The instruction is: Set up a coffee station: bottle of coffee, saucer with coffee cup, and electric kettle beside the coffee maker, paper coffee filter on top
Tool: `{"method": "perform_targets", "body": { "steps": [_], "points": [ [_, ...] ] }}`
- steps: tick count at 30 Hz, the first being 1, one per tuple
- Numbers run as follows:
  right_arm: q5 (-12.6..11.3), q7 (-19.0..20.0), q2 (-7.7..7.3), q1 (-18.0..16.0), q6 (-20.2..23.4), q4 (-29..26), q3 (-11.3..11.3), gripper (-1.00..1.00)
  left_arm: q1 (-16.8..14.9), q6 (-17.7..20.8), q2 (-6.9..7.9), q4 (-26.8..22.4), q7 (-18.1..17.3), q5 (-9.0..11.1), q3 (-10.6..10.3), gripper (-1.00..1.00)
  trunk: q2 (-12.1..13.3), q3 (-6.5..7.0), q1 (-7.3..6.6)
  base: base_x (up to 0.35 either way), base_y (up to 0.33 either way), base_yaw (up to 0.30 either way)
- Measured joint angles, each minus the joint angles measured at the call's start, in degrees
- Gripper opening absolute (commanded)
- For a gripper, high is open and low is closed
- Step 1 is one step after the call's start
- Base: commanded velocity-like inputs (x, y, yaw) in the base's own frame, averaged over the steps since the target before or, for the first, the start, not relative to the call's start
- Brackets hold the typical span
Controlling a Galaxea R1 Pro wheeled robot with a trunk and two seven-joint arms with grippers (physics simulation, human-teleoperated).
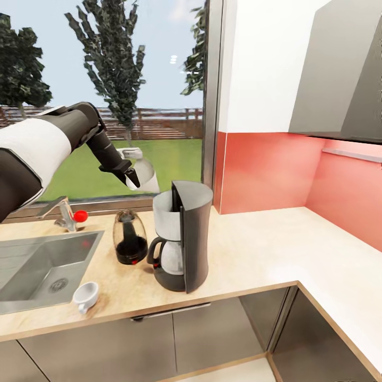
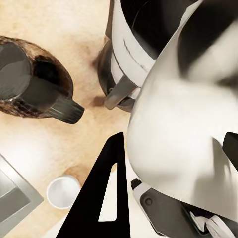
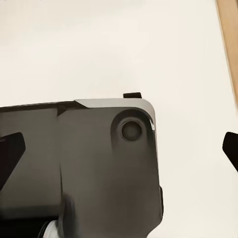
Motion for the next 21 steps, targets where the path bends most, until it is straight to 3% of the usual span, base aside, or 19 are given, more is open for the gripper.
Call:
{"method": "perform_targets", "body": {
  "steps": [5,21],
  "points": [
    [0.00,0.01,0.00,0.00,0.00,-0.02,-0.08,1.00,2.50,0.00,-0.02,-0.04,0.00,0.00,-0.02,-1.00,0.00,0.00,0.00,0.000,0.000,-0.096],
    [0.00,0.00,0.00,0.00,0.00,0.02,-0.03,1.00,3.12,0.00,-0.09,-0.09,0.00,0.00,0.00,-1.00,0.00,0.00,-0.01,0.016,0.000,-0.004]
  ]
}}
